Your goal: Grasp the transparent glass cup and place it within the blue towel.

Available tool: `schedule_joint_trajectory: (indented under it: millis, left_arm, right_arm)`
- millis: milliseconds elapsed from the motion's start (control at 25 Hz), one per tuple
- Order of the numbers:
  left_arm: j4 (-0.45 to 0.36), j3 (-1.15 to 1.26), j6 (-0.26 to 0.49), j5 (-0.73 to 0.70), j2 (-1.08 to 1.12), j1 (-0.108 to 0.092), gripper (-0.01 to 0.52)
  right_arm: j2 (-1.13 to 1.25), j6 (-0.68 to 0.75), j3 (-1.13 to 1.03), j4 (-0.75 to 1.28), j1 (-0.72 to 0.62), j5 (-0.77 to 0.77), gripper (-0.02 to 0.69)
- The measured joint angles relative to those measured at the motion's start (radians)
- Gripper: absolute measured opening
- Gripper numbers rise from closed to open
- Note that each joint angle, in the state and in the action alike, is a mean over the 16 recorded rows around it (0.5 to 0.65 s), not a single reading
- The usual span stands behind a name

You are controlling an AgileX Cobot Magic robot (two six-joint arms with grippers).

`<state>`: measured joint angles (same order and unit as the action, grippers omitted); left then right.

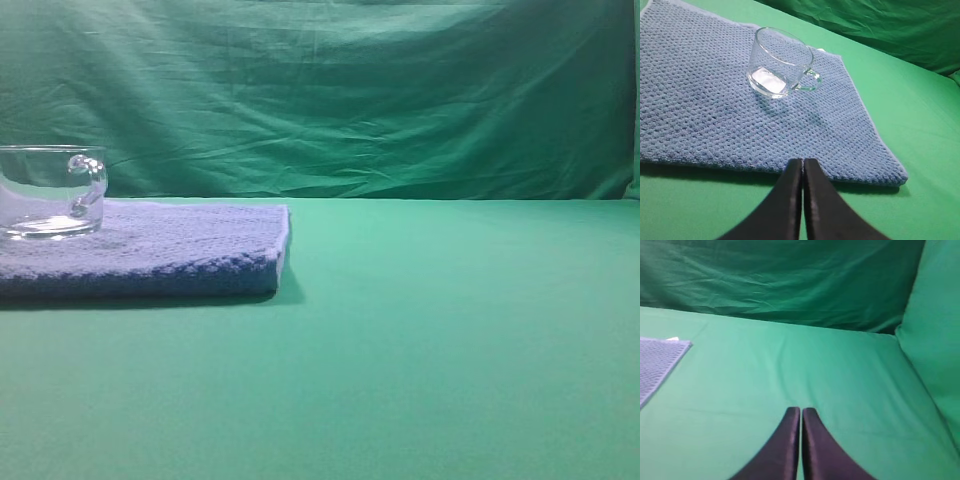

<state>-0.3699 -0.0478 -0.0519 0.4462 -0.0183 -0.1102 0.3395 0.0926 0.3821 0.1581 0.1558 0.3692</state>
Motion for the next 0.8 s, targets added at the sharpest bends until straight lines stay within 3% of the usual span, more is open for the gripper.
schedule_joint_trajectory:
  millis: [480, 800]
  left_arm:
    - [0.000, 0.000, 0.001, 0.000, 0.000, 0.000, 0.000]
    - [0.000, 0.000, 0.001, 0.000, 0.000, 0.000, 0.000]
  right_arm:
    - [-0.317, 0.033, -0.336, -0.024, -0.135, -0.144, 0.000]
    - [-0.349, 0.051, -0.407, -0.046, -0.147, -0.101, 0.000]
